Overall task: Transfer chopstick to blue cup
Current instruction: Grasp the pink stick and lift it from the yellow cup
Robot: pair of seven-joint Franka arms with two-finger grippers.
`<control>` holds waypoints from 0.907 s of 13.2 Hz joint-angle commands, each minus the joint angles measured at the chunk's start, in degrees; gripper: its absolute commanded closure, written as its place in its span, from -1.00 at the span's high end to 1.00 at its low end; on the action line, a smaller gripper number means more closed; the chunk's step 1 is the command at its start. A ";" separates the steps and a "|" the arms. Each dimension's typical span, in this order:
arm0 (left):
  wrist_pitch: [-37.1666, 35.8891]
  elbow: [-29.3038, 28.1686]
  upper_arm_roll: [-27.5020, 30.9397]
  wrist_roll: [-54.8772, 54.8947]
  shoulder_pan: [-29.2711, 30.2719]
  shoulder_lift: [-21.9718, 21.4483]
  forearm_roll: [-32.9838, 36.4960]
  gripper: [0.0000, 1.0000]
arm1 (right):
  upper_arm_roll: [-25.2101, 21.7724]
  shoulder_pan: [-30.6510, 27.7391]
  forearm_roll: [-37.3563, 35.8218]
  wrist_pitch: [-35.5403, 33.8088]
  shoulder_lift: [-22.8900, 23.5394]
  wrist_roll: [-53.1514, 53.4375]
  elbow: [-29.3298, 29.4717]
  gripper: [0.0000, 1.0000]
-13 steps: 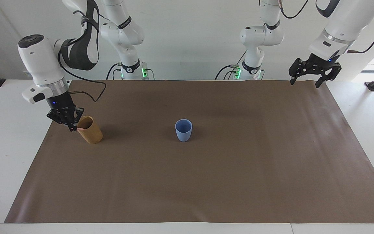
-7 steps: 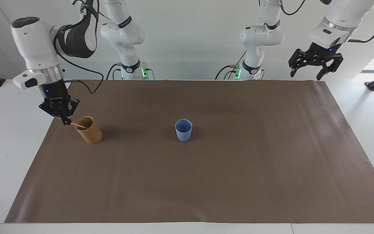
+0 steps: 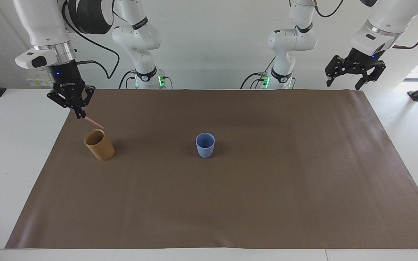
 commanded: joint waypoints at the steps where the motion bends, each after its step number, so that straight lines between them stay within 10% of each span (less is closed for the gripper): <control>1: 0.22 -1.77 -0.31 0.15 1.06 -1.86 -0.41 1.00 | 1.81 1.06 1.14 -2.58 -0.16 0.32 1.02 -1.00; 12: 0.30 -1.77 -0.31 0.15 0.97 -1.86 -0.41 1.00 | 4.02 17.49 -2.87 4.95 2.74 51.00 0.67 -1.00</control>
